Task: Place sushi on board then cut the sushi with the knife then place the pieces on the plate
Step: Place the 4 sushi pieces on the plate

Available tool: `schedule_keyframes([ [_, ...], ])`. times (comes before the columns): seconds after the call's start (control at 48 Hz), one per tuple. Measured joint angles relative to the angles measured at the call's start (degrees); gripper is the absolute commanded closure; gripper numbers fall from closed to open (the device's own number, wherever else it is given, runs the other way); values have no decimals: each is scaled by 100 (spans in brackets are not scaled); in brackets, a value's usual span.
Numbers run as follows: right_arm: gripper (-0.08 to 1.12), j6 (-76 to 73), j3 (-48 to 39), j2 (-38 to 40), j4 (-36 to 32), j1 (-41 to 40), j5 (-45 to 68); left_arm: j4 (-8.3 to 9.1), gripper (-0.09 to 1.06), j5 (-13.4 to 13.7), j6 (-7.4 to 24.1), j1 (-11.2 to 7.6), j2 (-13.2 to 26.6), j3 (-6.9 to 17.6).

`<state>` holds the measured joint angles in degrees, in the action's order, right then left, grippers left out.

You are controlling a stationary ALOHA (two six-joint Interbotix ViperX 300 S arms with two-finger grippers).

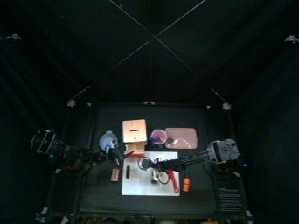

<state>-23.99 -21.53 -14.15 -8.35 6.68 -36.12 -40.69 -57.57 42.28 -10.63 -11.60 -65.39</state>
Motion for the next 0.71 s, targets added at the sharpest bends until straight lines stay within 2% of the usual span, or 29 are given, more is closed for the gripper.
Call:
schedule_keyframes([
  [0.146, 41, -35, -9, 0, -44, -35, -26, -9, 11, -9, 0, 0, 0, 0],
  [0.292, 42, -105, -141, 255, -158, -97, -360, -26, 11, 0, 0, 0, 0, 0],
  [0.438, 42, -360, -483, 976, -308, -272, -817, -35, 11, 0, 0, 0, 0, -9],
  [0.708, 42, -1178, -2153, 2760, -545, -1310, -738, -44, 11, 0, 0, 0, 0, -18],
])
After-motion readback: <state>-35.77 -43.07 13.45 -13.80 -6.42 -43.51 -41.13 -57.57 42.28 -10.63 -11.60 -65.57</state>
